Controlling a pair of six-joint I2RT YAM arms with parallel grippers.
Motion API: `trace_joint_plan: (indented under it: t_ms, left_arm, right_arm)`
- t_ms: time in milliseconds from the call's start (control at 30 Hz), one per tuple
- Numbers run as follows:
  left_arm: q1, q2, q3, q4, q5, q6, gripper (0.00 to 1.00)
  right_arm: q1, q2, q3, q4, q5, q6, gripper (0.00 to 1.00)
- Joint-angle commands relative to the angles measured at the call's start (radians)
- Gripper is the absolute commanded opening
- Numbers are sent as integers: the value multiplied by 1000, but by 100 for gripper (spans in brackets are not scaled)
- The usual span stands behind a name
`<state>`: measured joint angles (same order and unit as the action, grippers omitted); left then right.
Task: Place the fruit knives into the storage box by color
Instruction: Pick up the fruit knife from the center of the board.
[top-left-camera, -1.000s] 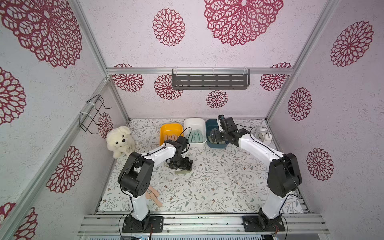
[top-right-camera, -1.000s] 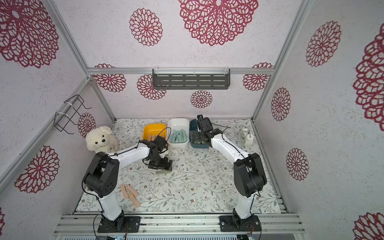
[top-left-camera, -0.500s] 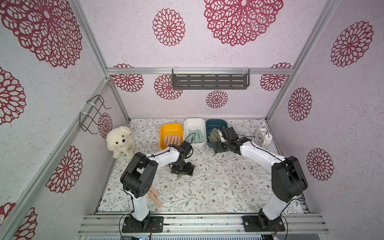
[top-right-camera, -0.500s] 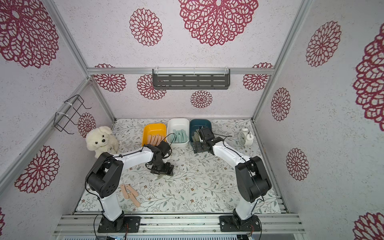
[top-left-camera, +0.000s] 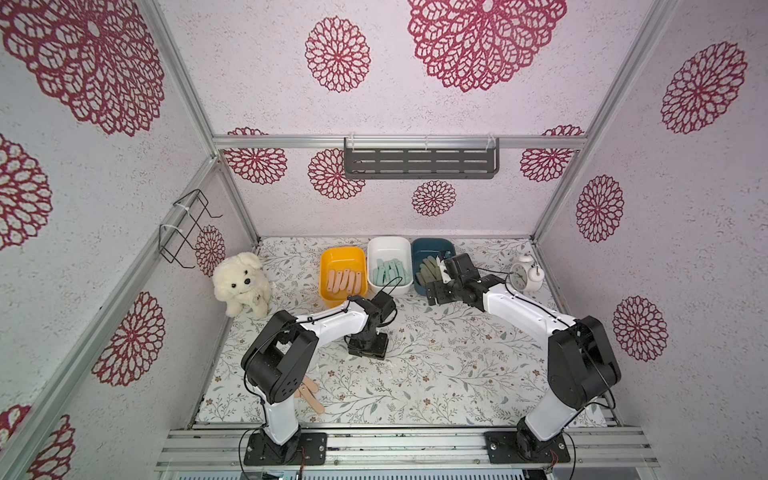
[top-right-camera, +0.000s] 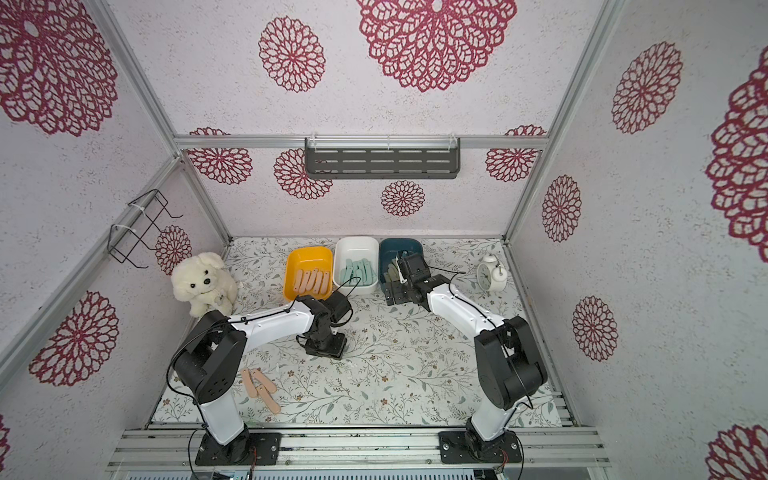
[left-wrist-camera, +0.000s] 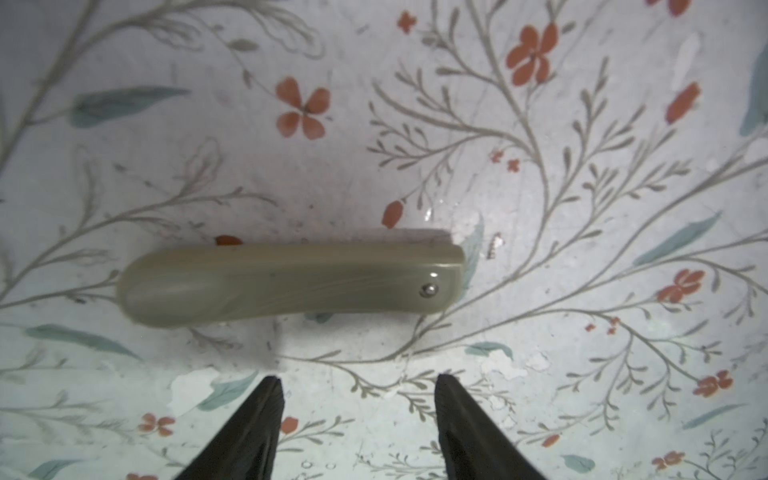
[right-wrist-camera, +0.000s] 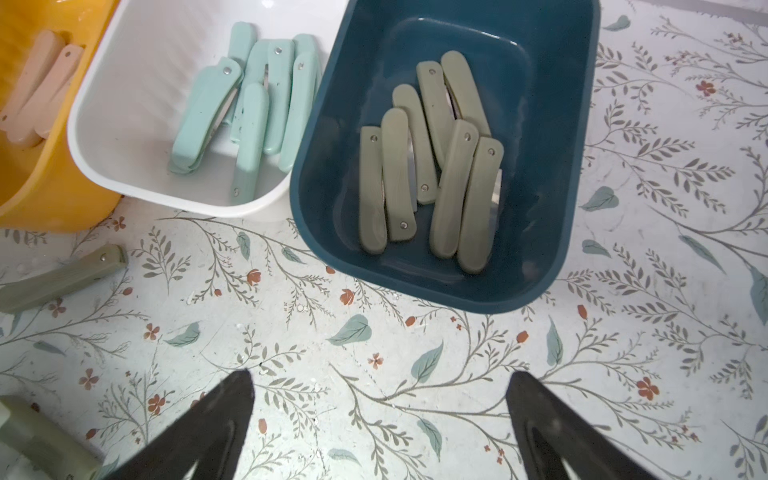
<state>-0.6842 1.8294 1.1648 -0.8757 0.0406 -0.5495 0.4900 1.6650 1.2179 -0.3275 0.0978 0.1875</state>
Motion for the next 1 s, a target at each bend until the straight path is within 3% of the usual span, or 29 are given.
trace_joint_plan:
  t_ms: [0,267,667,967]
  left_arm:
    - [9,25,-1,-9,-44,-12,66]
    - [57,72,38,38,-40,-2,86]
    - [77,191,138,57,-29,16,100]
    - [81,234,190,64,-31,14,97]
  right_arm:
    - [5,-53,-2,5,-16,16,99]
    - [-3,-70,-6,8,-86,17,99]
    - [-60,-133,-21,-27,-124,22,99]
    - [-70,-168,-40,-38,-128,26,99]
